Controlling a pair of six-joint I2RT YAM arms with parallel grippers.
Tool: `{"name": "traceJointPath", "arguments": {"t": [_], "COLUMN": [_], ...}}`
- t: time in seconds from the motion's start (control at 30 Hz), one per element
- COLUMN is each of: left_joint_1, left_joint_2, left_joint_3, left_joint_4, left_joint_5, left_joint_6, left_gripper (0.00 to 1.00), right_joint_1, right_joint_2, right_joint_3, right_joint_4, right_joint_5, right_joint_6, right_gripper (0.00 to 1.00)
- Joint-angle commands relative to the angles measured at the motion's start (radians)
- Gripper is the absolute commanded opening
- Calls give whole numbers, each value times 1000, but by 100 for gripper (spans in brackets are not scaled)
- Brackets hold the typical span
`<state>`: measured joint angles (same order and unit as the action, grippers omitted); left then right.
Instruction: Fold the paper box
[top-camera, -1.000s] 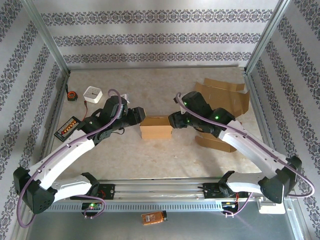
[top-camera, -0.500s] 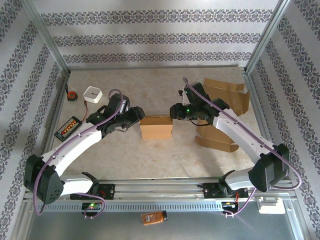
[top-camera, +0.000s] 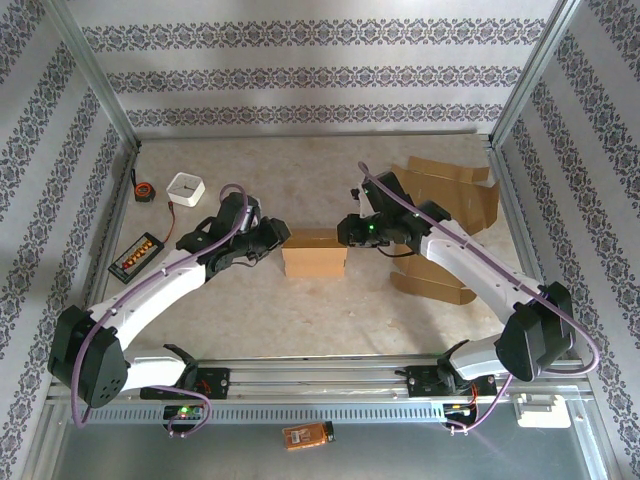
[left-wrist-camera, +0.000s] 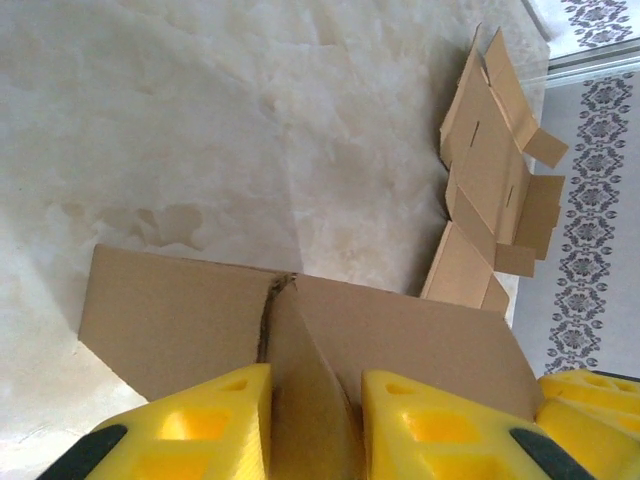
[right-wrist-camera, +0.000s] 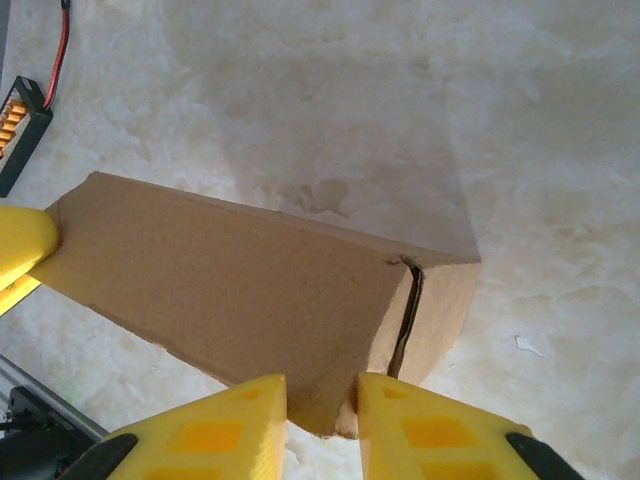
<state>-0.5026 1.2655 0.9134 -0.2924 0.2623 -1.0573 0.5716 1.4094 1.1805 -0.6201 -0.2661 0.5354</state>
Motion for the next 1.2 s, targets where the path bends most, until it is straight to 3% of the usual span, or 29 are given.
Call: {"name": "traceJointPath", "arguments": {"t": [0.0,0.17,0.27,0.47,0.73,0.8,1.0,1.17], "left_joint_1": [9,8,9,10,28,29,29,27], "left_joint_2": [-1,3,-17,-73,-41,-28,19,-2], "left_joint_3": [-61,-142,-124,20,-10,-42,-194,-254], "left_joint_4": [-68,-36,-23,-60,-27,-16,61,92], "left_joint_5": [-24,-19,-6,-69,-65,-55,-5,19], "left_joint_6": [1,13,24,87,56,54,38,20], "left_gripper": [27,27,28,45,49,45,18,16], "right_joint_1": [16,22,16,-5,-24,-24,-14,-10], "right_joint_2": [23,29,14,-32,-3,4,58,40], "right_joint_3": [-57,-102,-63,47,10,-30,-156,-147], "right_joint_4": [-1,-4,-27,-28,-9,0,26,11], "right_joint_5": [41,108,85,22,28,46,93,95], "right_joint_6": [-32,-69,-75,-41,-48,-58,-95,-96], "right_gripper": [25,25,28,38,36,33,29,29]}}
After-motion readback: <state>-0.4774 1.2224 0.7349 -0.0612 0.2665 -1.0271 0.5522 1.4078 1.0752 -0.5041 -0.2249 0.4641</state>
